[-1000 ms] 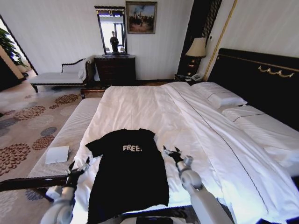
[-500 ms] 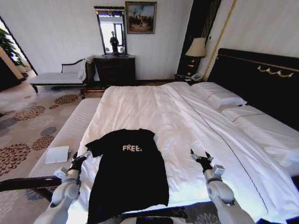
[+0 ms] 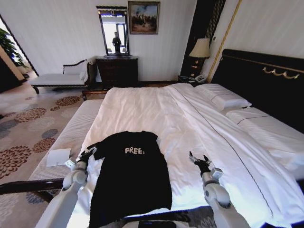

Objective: Fold the clothes on the bed.

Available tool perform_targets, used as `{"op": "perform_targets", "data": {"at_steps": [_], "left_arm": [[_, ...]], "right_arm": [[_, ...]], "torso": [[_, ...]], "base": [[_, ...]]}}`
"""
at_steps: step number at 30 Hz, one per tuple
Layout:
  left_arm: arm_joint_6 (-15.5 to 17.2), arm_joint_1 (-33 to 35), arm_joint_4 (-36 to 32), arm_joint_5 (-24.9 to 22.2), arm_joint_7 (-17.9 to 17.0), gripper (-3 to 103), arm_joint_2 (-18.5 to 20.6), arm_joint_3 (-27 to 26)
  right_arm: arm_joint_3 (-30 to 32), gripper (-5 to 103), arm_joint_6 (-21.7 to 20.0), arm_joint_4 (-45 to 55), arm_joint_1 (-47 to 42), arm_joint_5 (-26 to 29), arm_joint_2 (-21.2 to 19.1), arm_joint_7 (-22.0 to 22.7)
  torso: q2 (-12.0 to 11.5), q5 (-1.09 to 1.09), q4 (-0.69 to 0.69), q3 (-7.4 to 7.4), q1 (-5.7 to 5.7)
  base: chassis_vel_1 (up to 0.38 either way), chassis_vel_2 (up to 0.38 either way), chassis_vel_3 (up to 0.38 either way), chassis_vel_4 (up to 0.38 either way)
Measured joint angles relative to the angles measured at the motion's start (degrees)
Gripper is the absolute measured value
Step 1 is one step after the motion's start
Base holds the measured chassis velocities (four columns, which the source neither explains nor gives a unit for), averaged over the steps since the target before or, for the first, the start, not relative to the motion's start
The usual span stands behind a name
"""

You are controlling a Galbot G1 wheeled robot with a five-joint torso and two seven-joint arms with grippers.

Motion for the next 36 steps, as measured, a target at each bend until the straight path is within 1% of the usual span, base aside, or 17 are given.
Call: {"op": "perform_targets", "data": {"at_steps": [5,9,10,11,13,14,16,17,19,20,23,25,29,31,35,36], "left_arm": [[0.7,-2.5,2.5,-1.7,-0.2,100,0.3,1.9],[1.0,-4.3,4.5,-1.7,-0.8,100,0.4,2.8],[1.3,-5.1,5.2,-1.8,-1.3,103,0.4,3.1],[1.4,-5.5,5.6,-1.9,-1.5,103,0.4,3.2],[1.6,-6.2,6.1,-2.0,-1.9,96,0.3,3.4],[1.6,-6.2,6.1,-2.0,-1.9,96,0.3,3.4],[1.7,-6.7,6.5,-2.0,-2.5,87,0.2,3.5],[1.7,-6.8,6.6,-2.0,-2.6,87,0.2,3.5],[1.7,-6.9,6.7,-2.0,-2.8,77,0.0,3.5],[1.7,-6.9,6.7,-2.0,-2.8,77,0.0,3.5],[1.6,-6.7,6.6,-2.0,-3.0,60,0.0,3.4],[1.6,-6.6,6.4,-2.1,-3.0,60,0.0,3.3],[1.4,-6.1,6.1,-2.4,-3.0,38,0.1,2.8],[1.3,-6.1,6.4,-2.6,-2.9,38,0.4,2.7],[1.0,-6.3,7.3,-3.4,-2.3,17,1.3,2.7],[1.0,-6.3,7.3,-3.4,-2.3,17,1.3,2.7]], "right_arm": [[2.4,100,0.0,1.6,-1.6,0.8,-0.7,0.0],[3.3,100,0.0,2.1,-2.3,1.3,-1.1,-0.1],[3.6,100,0.0,2.4,-2.6,1.4,-1.1,-0.1],[3.8,100,0.0,2.6,-2.7,1.4,-1.1,-0.1],[4.2,100,0.0,3.0,-3.1,1.6,-1.1,-0.3],[4.2,100,0.0,3.0,-3.1,1.6,-1.1,-0.3],[4.5,100,-0.1,3.1,-3.5,1.6,-1.1,-0.4],[4.6,100,-0.1,3.1,-3.6,1.6,-1.1,-0.5],[4.9,100,-0.1,3.2,-3.9,1.6,-1.1,-0.7],[4.9,100,-0.1,3.2,-3.9,1.6,-1.1,-0.7],[5.1,100,-0.1,3.4,-4.0,1.6,-1.1,-0.8],[5.1,100,-0.1,3.4,-4.0,1.6,-1.1,-0.8],[5.0,100,-0.1,3.5,-4.2,1.4,-1.0,-0.9],[5.0,100,-0.1,3.5,-4.3,1.4,-0.9,-0.9],[5.7,100,-0.1,3.7,-4.9,1.4,-1.0,-1.0],[5.7,100,-0.1,3.7,-4.9,1.4,-1.0,-1.0]], "torso": [[0.0,0.00,0.00,0.00,0.01],[0.0,0.00,-0.01,0.00,0.00],[0.0,0.00,0.00,0.00,0.00],[0.0,0.00,0.00,0.00,0.00],[0.0,0.00,0.00,0.00,0.01],[0.0,0.00,0.00,0.00,0.01],[0.0,0.00,0.00,0.00,0.00],[0.0,0.00,-0.01,0.00,0.00],[0.0,0.00,0.00,-0.01,0.00],[0.0,0.00,0.00,-0.01,0.00],[0.0,0.00,0.00,-0.01,0.00],[0.0,0.00,0.00,0.00,0.00],[0.0,0.00,0.00,-0.01,0.00],[0.0,0.00,0.00,-0.01,0.00],[0.0,0.00,0.01,0.00,0.00],[0.0,0.00,0.01,0.00,0.00]], "base": [[0.000,0.000,0.000,0.000],[0.000,0.000,0.000,0.000],[0.000,0.000,0.000,0.000],[0.000,0.000,0.000,0.000],[0.000,0.000,0.000,0.000],[0.000,0.000,0.000,0.000],[0.000,0.000,0.000,0.000],[0.000,0.000,0.000,0.000],[0.000,0.000,0.000,0.000],[0.000,0.000,0.000,0.000],[0.000,0.000,0.000,0.000],[0.000,0.000,0.000,0.000],[0.000,0.000,0.000,0.000],[0.000,0.000,0.000,0.000],[0.000,0.000,0.000,0.000],[0.000,0.000,0.000,0.000]]}}
